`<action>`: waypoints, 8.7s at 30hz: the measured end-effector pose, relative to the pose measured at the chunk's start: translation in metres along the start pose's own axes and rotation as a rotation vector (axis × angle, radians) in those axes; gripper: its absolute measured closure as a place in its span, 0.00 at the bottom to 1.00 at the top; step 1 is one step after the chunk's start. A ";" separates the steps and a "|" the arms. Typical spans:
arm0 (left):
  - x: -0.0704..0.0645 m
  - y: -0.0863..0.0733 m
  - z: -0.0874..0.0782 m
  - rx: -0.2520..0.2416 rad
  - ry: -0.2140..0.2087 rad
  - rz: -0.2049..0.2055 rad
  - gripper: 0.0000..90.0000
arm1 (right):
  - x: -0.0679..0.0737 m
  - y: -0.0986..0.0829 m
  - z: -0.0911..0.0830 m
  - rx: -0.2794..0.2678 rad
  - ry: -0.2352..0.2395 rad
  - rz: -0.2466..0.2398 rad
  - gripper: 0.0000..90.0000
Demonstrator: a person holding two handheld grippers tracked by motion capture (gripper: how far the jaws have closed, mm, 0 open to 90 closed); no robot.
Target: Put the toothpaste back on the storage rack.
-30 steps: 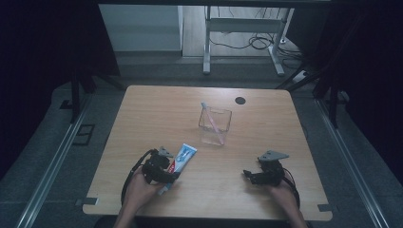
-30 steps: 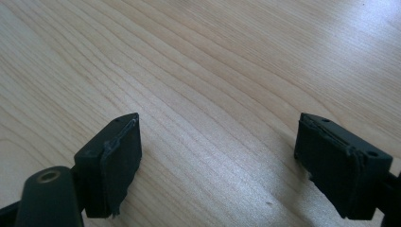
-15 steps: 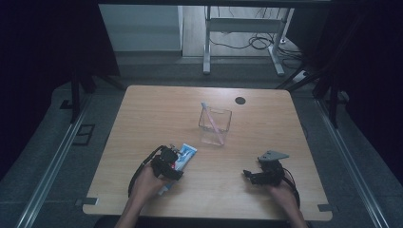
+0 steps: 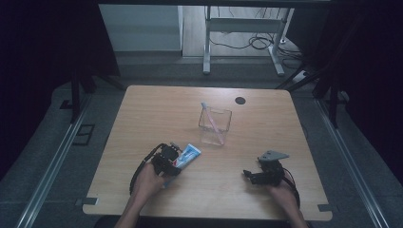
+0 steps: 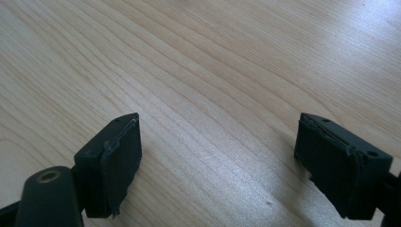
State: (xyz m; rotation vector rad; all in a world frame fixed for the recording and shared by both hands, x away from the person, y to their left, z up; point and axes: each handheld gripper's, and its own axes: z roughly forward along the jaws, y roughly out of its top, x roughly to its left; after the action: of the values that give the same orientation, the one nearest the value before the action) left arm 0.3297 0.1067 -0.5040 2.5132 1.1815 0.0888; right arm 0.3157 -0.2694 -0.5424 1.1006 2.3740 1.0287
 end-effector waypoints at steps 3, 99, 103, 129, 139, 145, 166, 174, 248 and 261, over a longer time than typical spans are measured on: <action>0.003 -0.003 -0.002 -0.025 -0.023 -0.015 0.76 | 0.000 0.000 0.000 0.000 0.000 0.000 0.17; 0.004 0.096 -0.079 -0.539 -0.052 0.066 0.81 | 0.000 0.000 0.000 -0.002 0.007 -0.011 0.17; 0.002 0.105 -0.077 -0.540 -0.061 0.077 0.81 | 0.000 0.000 0.000 0.000 0.007 -0.008 0.17; 0.002 0.169 -0.058 -0.604 -0.036 0.086 0.81 | 0.000 0.000 0.000 0.002 0.011 -0.014 0.17; -0.001 0.189 -0.043 -0.621 -0.020 0.096 0.81 | 0.000 0.000 0.000 0.002 0.011 -0.014 0.17; -0.004 0.199 -0.034 -0.628 -0.009 0.109 0.81 | 0.000 0.000 0.000 0.001 0.011 -0.014 0.17; -0.013 0.199 0.000 -0.616 0.051 0.131 0.81 | 0.000 0.000 0.000 0.000 0.014 -0.016 0.17; -0.015 0.197 0.005 -0.605 0.060 0.137 0.81 | 0.000 0.000 0.000 0.002 0.013 -0.017 0.17; -0.003 0.172 -0.002 -0.503 -0.099 0.123 0.31 | 0.000 0.000 0.000 0.002 0.014 -0.019 0.17; -0.003 0.163 -0.011 -0.505 -0.125 0.127 0.18 | 0.000 0.000 0.000 0.002 0.014 -0.017 0.17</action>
State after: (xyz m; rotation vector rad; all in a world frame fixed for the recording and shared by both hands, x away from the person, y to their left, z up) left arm 0.4448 0.0123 -0.4364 2.1081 0.8231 0.2280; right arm 0.3154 -0.2691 -0.5422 1.0749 2.3917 1.0318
